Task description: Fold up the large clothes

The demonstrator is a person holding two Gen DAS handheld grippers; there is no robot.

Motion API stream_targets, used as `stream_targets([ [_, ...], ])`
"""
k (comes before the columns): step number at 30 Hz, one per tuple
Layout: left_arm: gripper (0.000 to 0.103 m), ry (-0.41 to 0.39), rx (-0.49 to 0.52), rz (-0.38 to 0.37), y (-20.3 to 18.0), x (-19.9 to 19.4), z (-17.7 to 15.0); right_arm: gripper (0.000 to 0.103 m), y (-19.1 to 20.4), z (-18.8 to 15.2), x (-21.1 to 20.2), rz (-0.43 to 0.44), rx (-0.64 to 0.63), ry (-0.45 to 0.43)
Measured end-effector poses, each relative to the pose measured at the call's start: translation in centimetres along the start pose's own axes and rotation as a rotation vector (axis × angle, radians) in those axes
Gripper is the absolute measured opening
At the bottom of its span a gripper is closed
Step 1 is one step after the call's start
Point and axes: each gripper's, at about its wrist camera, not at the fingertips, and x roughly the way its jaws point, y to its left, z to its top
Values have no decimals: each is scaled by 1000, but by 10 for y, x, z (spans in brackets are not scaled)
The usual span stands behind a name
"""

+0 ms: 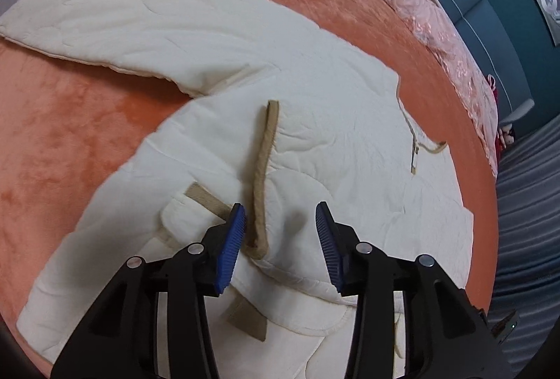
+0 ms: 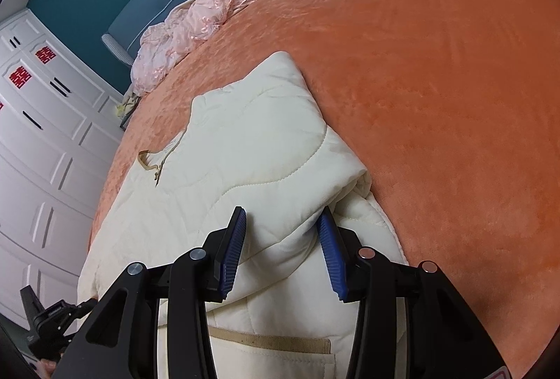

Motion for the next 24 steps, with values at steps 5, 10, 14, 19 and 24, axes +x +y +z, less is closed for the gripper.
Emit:
stream_targets([
  [5, 4, -51, 89, 41, -12, -1, -3, 34, 1, 3, 2, -8, 3, -18],
  [10, 3, -265, 219, -2, -47, -54, 20, 9, 27, 24, -28, 40, -65, -160],
  [14, 3, -378, 285, 34, -58, -71, 34, 9, 50, 27, -49, 41, -152, -254],
  [19, 3, -169, 259, 171, -18, 16, 24, 8, 21, 2, 19, -106, -153, -24],
  [24, 6, -164, 271, 198, -3, 37, 7, 12, 15, -5, 25, -135, -152, 11],
])
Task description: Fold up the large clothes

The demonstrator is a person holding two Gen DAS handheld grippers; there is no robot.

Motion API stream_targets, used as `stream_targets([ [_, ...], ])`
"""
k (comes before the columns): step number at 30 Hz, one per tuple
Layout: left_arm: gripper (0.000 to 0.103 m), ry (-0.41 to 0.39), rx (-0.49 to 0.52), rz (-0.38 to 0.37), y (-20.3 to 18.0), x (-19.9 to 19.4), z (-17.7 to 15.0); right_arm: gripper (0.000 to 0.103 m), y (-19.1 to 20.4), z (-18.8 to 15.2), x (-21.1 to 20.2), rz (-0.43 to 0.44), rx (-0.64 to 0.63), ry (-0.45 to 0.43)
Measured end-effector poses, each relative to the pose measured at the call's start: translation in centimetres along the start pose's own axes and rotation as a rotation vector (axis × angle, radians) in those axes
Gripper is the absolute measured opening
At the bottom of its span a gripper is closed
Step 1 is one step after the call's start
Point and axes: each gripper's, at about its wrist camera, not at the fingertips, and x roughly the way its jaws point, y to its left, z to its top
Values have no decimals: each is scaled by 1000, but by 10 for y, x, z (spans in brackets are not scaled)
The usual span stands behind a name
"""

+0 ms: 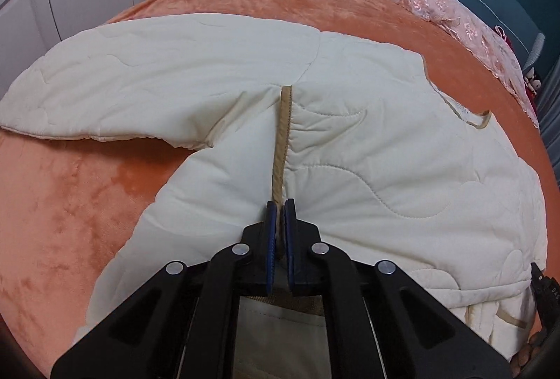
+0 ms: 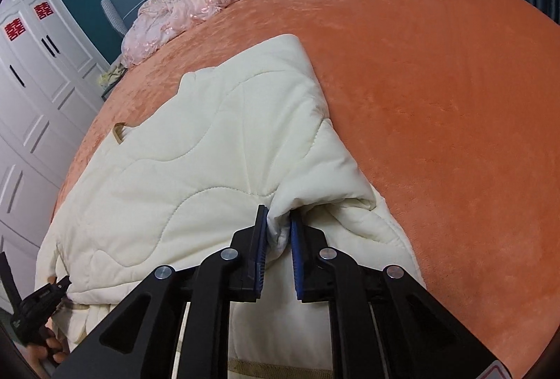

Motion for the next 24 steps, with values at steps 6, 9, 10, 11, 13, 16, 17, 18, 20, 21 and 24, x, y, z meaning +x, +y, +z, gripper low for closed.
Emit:
stream_targets([
  [6, 24, -98, 3, 66, 7, -53, 6, 22, 17, 0, -69, -104, -42, -179],
  [9, 24, -168, 6, 27, -3, -84, 16, 23, 40, 6, -90, -64, -100, -243],
  [10, 24, -164, 13, -11, -11, -86, 18, 23, 53, 8, -86, -37, -136, -216],
  [11, 24, -144, 37, -45, -23, -82, 18, 22, 65, 7, -77, -11, -171, -183],
  [13, 24, -87, 89, -74, -46, -63, 12, 22, 87, 0, -52, 44, -225, -96],
  [16, 24, -7, 118, -81, -65, -30, -6, 22, 103, -24, -21, 60, -254, 5],
  [17, 24, 9, 119, -78, -66, -20, -13, 22, 106, -32, -14, 53, -268, 24],
  [18, 24, 8, 124, -67, -68, -15, -20, 22, 108, -40, -7, 33, -286, 38],
  [20, 24, -16, 143, -63, -67, -7, -30, 22, 110, -53, 1, 3, -317, 32],
  [21, 24, -33, 150, -66, -67, -6, -34, 22, 109, -57, 3, -1, -327, 22],
  [24, 25, -79, 159, -75, -66, -4, -44, 22, 106, -64, 7, -7, -328, 5],
])
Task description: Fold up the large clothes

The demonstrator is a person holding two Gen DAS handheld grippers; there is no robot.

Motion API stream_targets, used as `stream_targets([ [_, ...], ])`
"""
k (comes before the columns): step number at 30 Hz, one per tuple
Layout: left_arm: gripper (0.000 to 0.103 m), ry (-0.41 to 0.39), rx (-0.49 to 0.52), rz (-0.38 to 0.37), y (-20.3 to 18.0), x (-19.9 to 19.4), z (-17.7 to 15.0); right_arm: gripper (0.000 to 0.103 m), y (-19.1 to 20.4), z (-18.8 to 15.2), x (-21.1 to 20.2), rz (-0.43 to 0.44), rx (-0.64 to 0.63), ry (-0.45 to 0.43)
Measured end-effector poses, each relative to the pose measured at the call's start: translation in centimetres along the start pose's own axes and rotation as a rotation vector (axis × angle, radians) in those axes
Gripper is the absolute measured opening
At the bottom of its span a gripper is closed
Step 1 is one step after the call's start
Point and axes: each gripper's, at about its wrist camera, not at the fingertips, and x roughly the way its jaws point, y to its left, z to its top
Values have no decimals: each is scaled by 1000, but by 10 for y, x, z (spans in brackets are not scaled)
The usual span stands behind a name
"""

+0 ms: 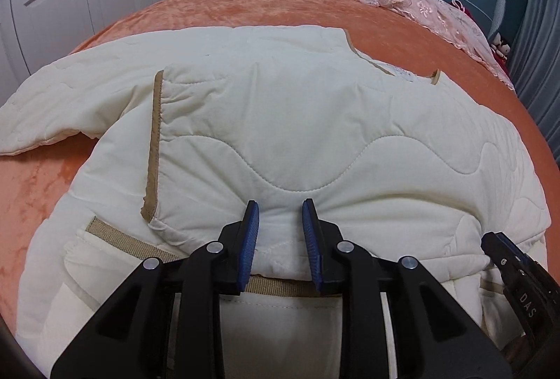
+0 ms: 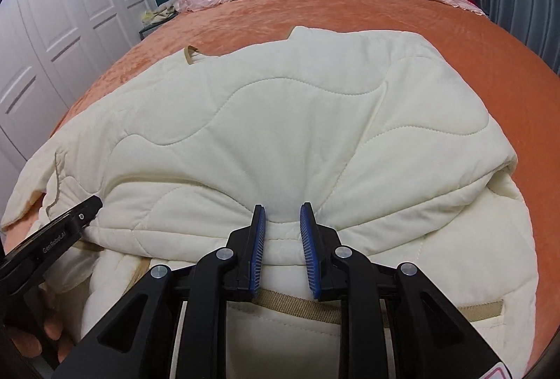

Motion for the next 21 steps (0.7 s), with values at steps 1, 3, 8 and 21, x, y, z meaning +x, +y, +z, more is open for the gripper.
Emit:
stream_targets([
  [1, 25, -11, 8, 7, -1, 1, -2, 22, 1, -2, 1, -9, -7, -7],
  [3, 25, -31, 27, 30, -5, 1, -5, 22, 4, -5, 1, -33, -28, -21],
  [8, 25, -51, 55, 62, -10, 1, -6, 22, 10, -9, 1, -68, -58, -45],
  [21, 87, -90, -478, 69, 226, -94, 30, 27, 2, -5, -14, -40, 0, -54],
])
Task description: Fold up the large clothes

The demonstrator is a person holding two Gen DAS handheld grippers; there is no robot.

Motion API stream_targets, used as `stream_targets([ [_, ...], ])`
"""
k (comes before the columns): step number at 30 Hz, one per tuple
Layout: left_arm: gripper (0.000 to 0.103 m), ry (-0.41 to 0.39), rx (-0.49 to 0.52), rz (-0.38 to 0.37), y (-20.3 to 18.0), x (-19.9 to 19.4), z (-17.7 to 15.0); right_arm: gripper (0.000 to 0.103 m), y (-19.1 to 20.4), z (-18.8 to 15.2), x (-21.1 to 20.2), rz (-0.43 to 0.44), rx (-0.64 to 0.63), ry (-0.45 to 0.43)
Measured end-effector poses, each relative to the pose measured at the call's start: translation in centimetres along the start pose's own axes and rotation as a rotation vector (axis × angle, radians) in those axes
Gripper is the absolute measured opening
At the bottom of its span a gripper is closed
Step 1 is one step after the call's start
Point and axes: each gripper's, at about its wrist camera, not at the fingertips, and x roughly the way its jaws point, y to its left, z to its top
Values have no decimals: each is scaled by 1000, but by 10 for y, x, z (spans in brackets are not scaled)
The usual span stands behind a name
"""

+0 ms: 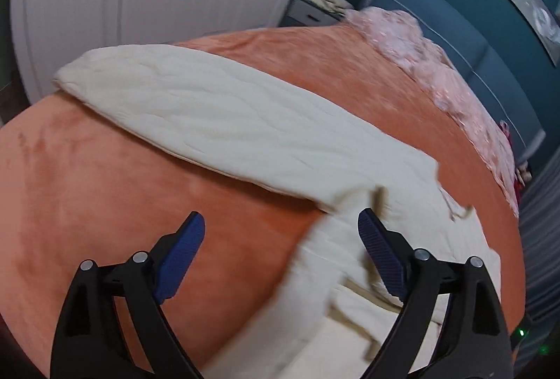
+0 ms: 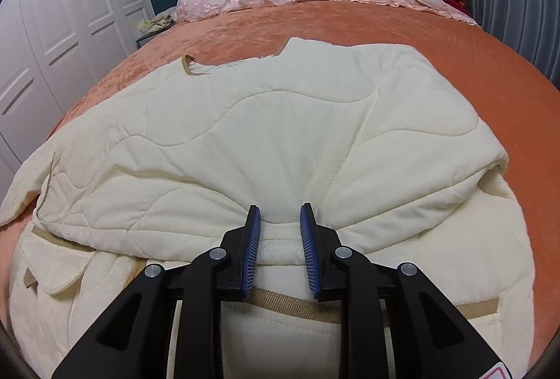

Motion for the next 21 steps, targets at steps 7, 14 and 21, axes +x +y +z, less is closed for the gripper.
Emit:
stream_targets([
  [7, 80, -45, -306, 179, 158, 11, 77, 52, 14, -29, -48, 29, 50, -20],
  [14, 13, 35, -310, 144, 177, 48, 94, 60, 19, -54, -55, -2, 59, -2],
  [21, 5, -118, -26, 11, 49, -9, 124, 62, 18, -56, -53, 10, 61, -7],
])
